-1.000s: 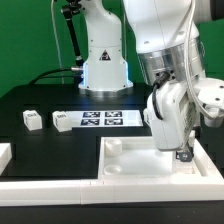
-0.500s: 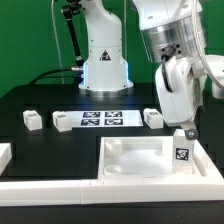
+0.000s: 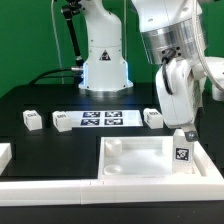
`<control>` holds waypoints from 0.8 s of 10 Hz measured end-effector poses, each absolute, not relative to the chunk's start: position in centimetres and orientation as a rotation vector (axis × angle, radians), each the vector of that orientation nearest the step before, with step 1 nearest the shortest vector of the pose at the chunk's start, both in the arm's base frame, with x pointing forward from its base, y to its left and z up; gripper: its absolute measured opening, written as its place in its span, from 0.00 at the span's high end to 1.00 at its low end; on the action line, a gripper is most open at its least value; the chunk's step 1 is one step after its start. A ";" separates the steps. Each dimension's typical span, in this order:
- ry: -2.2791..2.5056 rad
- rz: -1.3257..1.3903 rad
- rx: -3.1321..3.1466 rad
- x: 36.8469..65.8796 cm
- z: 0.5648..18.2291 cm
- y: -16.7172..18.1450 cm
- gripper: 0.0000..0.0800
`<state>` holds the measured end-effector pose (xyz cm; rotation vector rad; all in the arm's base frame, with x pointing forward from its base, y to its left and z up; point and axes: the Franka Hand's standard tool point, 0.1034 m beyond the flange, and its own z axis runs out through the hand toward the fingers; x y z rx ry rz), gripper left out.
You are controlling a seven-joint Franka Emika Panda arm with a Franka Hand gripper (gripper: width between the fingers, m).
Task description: Assemble square table
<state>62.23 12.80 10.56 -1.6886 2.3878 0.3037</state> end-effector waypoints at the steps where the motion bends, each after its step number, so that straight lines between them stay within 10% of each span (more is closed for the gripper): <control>1: 2.334 0.291 -1.747 61.6 11.4 13.0 0.19; 8: 1.873 0.236 -2.210 58.9 12.4 14.3 0.19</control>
Offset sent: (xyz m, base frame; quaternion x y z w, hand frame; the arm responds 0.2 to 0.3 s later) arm -0.0450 0.0121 0.0126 -0.0146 0.0421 -0.1724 0.9840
